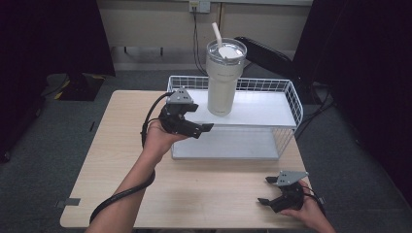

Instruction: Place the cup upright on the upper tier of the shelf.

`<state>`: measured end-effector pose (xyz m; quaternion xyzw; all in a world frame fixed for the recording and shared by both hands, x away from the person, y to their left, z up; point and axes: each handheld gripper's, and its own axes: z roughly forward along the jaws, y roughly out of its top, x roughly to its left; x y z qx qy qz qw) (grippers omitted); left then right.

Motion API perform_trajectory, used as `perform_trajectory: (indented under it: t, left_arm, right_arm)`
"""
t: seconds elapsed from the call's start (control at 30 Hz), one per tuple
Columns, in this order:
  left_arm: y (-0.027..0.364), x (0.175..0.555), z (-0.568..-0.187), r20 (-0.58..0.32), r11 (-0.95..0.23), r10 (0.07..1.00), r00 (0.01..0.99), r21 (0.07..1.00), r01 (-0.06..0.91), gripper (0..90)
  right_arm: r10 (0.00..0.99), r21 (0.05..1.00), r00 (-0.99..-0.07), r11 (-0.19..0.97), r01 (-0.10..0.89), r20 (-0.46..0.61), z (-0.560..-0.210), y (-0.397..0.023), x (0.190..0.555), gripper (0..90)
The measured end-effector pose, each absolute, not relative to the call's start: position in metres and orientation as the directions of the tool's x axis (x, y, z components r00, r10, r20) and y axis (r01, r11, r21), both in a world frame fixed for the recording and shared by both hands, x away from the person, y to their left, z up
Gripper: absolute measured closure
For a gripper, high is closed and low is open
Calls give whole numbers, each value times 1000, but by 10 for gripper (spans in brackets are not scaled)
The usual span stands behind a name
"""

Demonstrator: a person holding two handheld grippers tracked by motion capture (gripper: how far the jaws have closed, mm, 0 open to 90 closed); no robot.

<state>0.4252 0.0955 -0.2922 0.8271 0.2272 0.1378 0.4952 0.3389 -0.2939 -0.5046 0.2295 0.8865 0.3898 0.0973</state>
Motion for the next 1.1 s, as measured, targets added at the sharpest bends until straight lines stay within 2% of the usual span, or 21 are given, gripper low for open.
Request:
perform_trajectory:
  t: [1.1]
  left_arm:
    - [98, 389, -318, -11, -400, 443, 896, 892, 209, 156]
  right_arm:
    - [481, 735, -877, 592, 332, 8, -505, -294, 339, 126]
